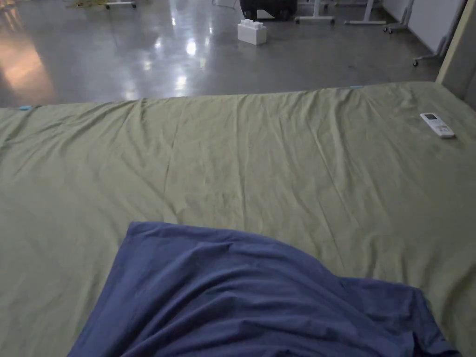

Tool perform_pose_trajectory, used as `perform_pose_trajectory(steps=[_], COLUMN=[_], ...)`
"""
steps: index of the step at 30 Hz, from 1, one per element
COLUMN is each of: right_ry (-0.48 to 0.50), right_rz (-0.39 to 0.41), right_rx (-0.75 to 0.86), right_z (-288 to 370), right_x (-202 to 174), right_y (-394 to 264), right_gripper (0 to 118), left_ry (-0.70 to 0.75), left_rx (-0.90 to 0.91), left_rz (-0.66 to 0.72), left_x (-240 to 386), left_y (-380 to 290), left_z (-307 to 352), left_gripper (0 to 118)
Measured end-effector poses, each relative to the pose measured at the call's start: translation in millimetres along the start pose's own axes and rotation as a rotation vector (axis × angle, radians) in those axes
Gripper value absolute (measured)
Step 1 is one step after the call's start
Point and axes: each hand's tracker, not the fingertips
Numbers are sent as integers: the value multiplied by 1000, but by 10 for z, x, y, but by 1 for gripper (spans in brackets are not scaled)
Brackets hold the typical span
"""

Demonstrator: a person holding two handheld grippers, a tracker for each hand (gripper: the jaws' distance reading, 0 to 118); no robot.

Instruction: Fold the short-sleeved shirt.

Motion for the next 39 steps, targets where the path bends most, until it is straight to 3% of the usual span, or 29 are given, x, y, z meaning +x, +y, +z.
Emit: perform_pose_trajectory(steps=[4, 10, 16, 17, 18, 20, 21, 22, 27, 31, 39], right_ry=[11, -1, -23, -32, -29, -46, -56, -61, -85, -95, -78], right_rz=[-66, -47, 69, 98, 104, 107, 97, 79, -7, 19, 119], right_rx=[37, 30, -10, 0, 5, 4, 19, 43, 182, 316, 496], right_z=[248, 412, 293, 285, 275, 264, 275, 300, 564, 886, 1285], right_x=[56, 87, -63, -86, -87, -77, -65, -53, -55, -198, -605], right_y=[1, -115, -189, -196, -200, -183, -172, -135, 116, 343, 546], right_gripper=[9, 9, 10, 14, 37, 79, 83, 81, 82, 84, 85], left_ry=[-5, 5, 17, 18, 18, 51, 66, 68, 125, 89, 18], left_rx=[19, 14, -2, -3, -4, 18, 32, 47, 190, 343, 480], left_rz=[29, -11, -31, -34, -35, -58, -67, -70, -126, -307, -454], left_x=[30, 10, 1, -4, -5, 25, 42, 53, 256, 730, 1474], left_y=[-31, -147, -114, -93, -68, -11, 43, 109, 440, 630, 704], left_z=[203, 341, 218, 184, 160, 141, 144, 164, 406, 762, 1137], left_gripper=[6, 6, 7, 9, 23, 61, 79, 84, 86, 88, 89])
